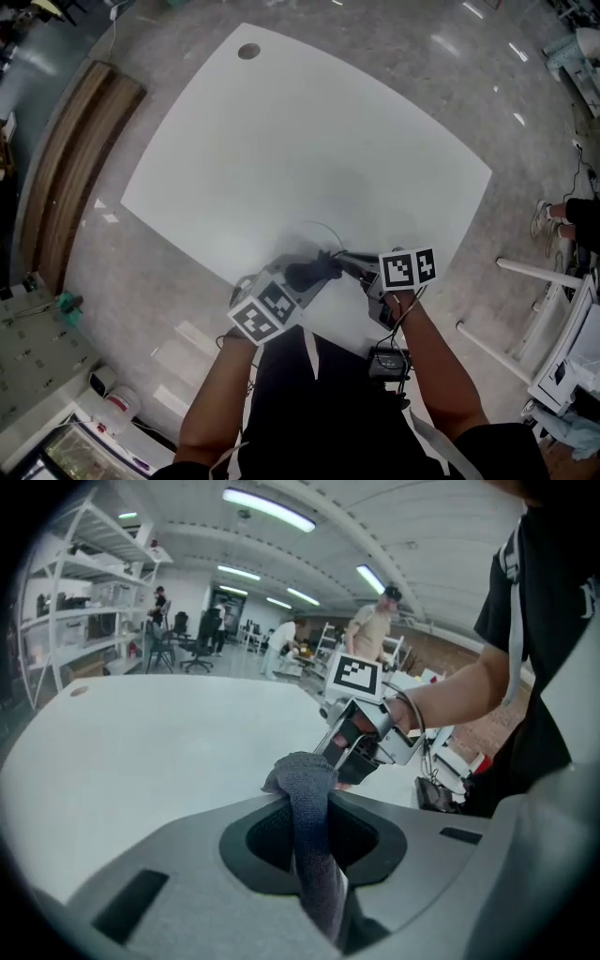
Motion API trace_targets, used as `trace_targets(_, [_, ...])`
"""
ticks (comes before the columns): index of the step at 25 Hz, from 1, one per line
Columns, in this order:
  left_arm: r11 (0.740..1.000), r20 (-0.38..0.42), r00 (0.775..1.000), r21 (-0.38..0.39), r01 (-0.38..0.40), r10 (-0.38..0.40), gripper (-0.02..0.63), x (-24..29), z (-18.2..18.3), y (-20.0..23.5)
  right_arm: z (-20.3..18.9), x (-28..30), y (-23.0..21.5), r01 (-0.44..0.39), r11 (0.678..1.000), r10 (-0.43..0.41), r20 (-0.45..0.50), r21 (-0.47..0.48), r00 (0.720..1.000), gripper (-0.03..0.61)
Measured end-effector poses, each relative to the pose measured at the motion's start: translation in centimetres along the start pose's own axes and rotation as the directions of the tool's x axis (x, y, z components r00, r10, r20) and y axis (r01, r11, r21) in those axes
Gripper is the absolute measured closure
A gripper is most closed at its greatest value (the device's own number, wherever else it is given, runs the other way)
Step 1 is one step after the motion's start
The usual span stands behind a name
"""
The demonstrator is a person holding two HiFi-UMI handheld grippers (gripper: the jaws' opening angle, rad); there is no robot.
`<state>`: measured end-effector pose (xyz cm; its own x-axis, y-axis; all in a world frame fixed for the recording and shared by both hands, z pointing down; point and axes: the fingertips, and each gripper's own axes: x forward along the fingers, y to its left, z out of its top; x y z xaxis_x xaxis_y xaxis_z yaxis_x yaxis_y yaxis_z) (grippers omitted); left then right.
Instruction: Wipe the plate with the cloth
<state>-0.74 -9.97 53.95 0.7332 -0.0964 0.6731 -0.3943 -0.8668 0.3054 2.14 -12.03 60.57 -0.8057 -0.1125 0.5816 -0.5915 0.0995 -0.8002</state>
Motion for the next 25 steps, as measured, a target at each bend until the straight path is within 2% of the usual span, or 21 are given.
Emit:
trace_targets(2, [0.996,-0.059,0.997,0.078,-0.048,0.053,0.56,1.3,0.4,0.9,-0.1,-0.1,-0.1,-0.002,1.0,0.002,0.005,0.009,1.0,0.555])
trace_targets(5, [0.977,-0.127,0.98,0.17,-0.132,0.155,0.56,2.3,0.3,3.2,-0.1,-0.2,-0.1,0.002,1.0,-0.002,0.007,0.013,1.0,0.555])
trace_targets(10, [0.944,-0.181,0.939,0.208,-0.254,0.293,0.561,0.5,-1.3,7.5,-0.2,-0.1,0.1,0.01,1.0,-0.01,0.016,0.004,1.0,0.556])
trace_targets(13, [0.933,-0.199,0.918,0.183,-0.309,0.343,0.561,-1.9,-2.8,8.9,-0.1,-0.1,0.0,0.015,1.0,-0.016,0.033,0.006,0.999,0.556])
trace_targets(17, [0.932,-0.24,0.903,0.16,-0.325,0.356,0.56,-4.5,-5.2,8.0,-0.1,-0.4,-0.2,0.022,1.0,-0.023,0.049,0.014,0.999,0.556])
trace_targets(22, [0.955,-0.307,0.909,0.173,-0.24,0.283,0.561,-4.5,-8.4,2.9,-0.1,-0.3,-0.2,0.03,0.999,-0.031,0.065,0.022,0.997,0.557])
trace_targets(25, [0.965,-0.313,0.92,0.184,-0.185,0.236,0.561,-2.6,-8.3,0.0,-0.1,-0.3,-0.2,0.033,0.999,-0.035,0.071,0.024,0.997,0.557])
